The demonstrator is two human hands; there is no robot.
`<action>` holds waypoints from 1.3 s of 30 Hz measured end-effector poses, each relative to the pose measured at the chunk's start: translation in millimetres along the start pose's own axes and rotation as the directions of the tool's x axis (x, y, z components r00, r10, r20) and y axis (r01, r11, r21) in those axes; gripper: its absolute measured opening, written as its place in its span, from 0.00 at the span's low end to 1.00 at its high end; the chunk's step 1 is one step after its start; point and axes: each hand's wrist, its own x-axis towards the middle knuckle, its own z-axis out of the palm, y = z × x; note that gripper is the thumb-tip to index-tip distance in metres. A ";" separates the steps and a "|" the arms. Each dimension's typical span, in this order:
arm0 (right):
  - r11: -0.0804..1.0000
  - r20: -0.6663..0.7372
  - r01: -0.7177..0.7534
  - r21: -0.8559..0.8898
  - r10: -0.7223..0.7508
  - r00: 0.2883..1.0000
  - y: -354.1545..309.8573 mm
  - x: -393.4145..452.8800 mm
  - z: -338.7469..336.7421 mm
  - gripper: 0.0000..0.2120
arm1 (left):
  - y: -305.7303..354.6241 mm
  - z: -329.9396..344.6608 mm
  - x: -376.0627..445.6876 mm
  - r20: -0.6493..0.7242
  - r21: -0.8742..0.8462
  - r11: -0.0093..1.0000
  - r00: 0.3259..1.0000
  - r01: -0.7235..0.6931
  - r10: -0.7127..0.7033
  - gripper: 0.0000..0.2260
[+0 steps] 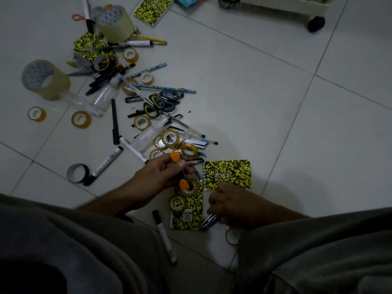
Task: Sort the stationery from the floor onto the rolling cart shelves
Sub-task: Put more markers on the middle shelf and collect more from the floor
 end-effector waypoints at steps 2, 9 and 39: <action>1.000 -0.039 0.002 -0.012 -0.002 0.999 -0.7 0.2 -1.8 0.12 | 2.5 -0.2 0.7 0.006 0.006 1.000 1.000 0.001 -0.001 0.14; 0.893 -0.343 -0.147 0.426 0.309 0.887 30.6 -0.9 -68.3 0.08 | 36.5 -2.9 12.7 -0.001 0.029 0.998 0.999 -0.052 0.052 0.13; 0.737 -0.790 -0.322 0.595 0.609 -0.067 98.9 -108.9 -699.4 0.18 | 603.9 168.4 35.1 0.181 0.214 0.594 0.629 -0.776 0.756 0.13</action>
